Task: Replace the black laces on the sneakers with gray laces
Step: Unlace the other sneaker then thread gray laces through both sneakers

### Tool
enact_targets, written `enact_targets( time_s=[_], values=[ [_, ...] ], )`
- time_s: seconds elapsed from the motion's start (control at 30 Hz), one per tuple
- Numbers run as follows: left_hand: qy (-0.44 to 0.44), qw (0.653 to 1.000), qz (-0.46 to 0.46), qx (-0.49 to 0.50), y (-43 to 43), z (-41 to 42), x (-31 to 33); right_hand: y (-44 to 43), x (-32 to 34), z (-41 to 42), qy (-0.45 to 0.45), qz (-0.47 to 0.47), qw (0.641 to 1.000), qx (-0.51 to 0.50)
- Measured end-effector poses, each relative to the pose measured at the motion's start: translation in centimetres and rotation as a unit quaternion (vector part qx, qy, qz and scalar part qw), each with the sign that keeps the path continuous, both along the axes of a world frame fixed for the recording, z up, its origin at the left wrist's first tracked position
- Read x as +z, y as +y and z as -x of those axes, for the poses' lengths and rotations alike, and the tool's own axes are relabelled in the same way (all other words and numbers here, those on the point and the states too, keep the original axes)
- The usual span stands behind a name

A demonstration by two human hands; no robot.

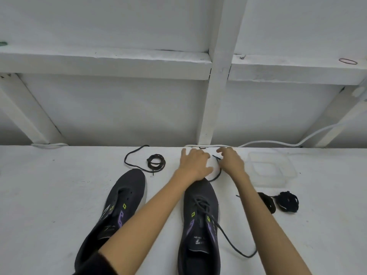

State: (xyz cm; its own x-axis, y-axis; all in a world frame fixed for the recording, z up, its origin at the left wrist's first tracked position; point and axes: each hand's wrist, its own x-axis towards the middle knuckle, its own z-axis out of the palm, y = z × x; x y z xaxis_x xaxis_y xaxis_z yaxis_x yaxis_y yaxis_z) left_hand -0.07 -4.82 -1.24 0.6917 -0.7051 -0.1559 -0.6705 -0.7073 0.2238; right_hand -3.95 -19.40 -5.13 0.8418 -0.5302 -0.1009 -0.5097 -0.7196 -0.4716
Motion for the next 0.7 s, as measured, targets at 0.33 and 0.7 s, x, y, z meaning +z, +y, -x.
enact_targets(
  time_s=[0.33,0.7],
  values=[
    [-0.003,1.0,0.008,0.028,-4.0,1.3,-4.5,-0.4,-2.9,-1.5,-0.011,-0.004,0.999,-0.045],
    [0.249,0.84,0.46,0.148,0.2,1.1,0.7,3.8,7.2,3.1,-0.286,-0.396,0.872,0.013]
  ],
)
